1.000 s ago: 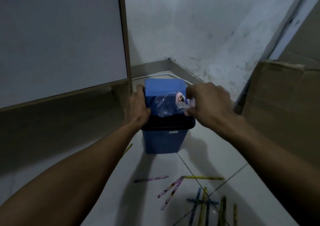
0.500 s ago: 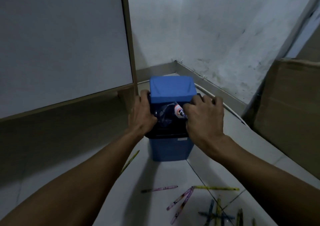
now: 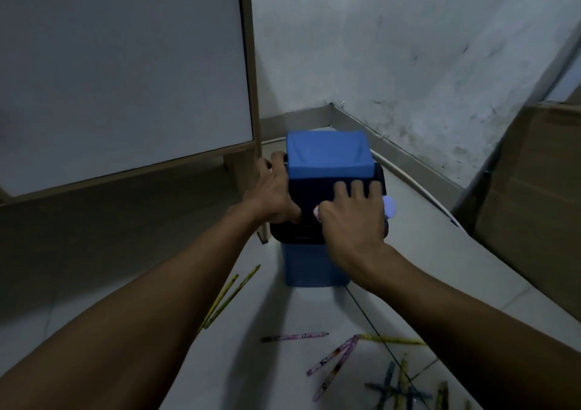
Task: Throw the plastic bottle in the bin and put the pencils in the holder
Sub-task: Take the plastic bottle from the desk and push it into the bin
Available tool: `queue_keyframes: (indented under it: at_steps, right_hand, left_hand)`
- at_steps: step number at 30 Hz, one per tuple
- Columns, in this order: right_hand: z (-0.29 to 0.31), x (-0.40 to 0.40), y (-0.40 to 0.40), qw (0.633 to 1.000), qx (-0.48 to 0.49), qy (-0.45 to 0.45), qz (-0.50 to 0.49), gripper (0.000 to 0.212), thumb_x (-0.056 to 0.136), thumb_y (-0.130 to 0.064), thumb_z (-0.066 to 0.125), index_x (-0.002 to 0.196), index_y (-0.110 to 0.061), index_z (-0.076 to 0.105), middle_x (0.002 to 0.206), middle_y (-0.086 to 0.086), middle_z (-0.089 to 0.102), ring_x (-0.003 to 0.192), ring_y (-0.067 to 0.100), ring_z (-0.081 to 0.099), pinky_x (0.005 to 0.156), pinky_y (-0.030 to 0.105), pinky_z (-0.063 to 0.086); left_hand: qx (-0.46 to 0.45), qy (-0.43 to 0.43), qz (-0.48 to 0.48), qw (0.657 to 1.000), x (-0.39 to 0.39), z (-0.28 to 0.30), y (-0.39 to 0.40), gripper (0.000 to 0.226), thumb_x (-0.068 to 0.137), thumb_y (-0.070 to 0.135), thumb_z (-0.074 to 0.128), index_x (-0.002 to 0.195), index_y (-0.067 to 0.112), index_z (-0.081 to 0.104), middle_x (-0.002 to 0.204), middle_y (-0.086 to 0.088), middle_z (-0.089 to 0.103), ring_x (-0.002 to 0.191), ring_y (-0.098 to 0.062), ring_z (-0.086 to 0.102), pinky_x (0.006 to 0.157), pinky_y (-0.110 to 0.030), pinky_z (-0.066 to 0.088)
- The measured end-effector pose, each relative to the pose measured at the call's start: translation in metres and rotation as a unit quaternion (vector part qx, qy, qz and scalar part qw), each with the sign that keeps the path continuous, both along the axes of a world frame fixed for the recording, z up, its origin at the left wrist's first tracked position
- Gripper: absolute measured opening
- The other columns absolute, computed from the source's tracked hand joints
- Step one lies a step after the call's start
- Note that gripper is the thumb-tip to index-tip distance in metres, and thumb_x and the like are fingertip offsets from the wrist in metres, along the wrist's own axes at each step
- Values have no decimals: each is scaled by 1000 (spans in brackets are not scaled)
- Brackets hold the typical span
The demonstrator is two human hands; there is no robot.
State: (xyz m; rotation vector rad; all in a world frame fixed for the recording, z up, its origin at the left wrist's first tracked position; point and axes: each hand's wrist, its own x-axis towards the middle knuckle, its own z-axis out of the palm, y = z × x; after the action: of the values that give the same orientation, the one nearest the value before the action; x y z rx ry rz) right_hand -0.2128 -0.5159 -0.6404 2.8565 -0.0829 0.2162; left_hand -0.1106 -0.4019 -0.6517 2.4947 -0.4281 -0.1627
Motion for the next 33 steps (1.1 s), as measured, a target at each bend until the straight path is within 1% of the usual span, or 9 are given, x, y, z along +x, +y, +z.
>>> queue_keyframes:
  at_steps: [4,8,13,15,18,22,25,30,33]
  right_hand:
    - [-5,15,-5,993,75,-32,83,24,73,-19,70,96,-23,66,108,7,58,106,29,48,97,44,25]
    - [-3,17,-21,968,203,-33,141,56,68,-24,69,123,-25,61,119,2,52,119,21,44,103,43,11]
    - [-3,7,-43,949,239,-203,19,42,68,-29,64,108,-15,64,109,10,55,104,29,50,87,41,37]
    - [-4,5,-50,950,253,-180,-23,34,75,-28,63,106,-13,63,107,11,59,100,30,53,78,38,43]
    - [-12,1,-53,969,212,-121,-31,25,84,-30,58,99,-12,67,97,9,65,95,29,55,71,33,37]
    - [-22,-3,-51,977,194,-83,-30,25,91,-31,48,82,-14,63,77,2,54,96,30,51,72,35,33]
    - [-23,-3,-53,974,201,-97,-24,23,90,-31,51,94,-14,66,94,7,62,98,31,52,76,37,37]
    - [-24,-11,-61,954,253,-159,-7,36,81,-28,63,113,-13,57,109,10,52,97,28,52,70,33,41]
    - [-26,-15,-68,952,261,-158,-11,45,82,-29,63,123,-15,51,112,9,50,102,27,51,68,31,38]
  left_hand:
    - [-28,23,-7,999,2,-4,7,107,60,11,78,142,29,12,138,-10,20,125,-37,39,99,-43,48]
    - [-59,38,-9,998,3,-7,12,107,60,13,79,141,35,12,138,-10,20,125,-39,39,98,-41,47]
    - [-66,36,0,997,3,-8,14,107,60,10,81,142,34,16,139,-9,19,127,-40,38,96,-43,49]
    - [-66,31,-1,997,4,-8,13,107,59,11,81,142,33,17,138,-9,21,126,-40,39,97,-45,50]
    - [-70,17,3,997,4,-9,10,104,60,13,81,141,29,17,137,-10,22,127,-38,38,101,-46,48]
    - [-96,0,3,995,5,-11,8,105,62,11,81,143,26,16,138,-11,23,129,-36,36,103,-47,45]
    - [-113,-14,3,993,7,-10,8,113,64,17,81,149,32,9,137,-12,25,117,-30,39,97,-41,45]
    - [-130,-52,-3,990,6,-11,6,67,85,46,62,143,27,35,130,-12,35,115,-29,46,99,-43,48]
    - [-129,-51,1,990,6,-11,3,59,90,48,54,142,25,38,131,-13,38,117,-31,48,96,-41,46]
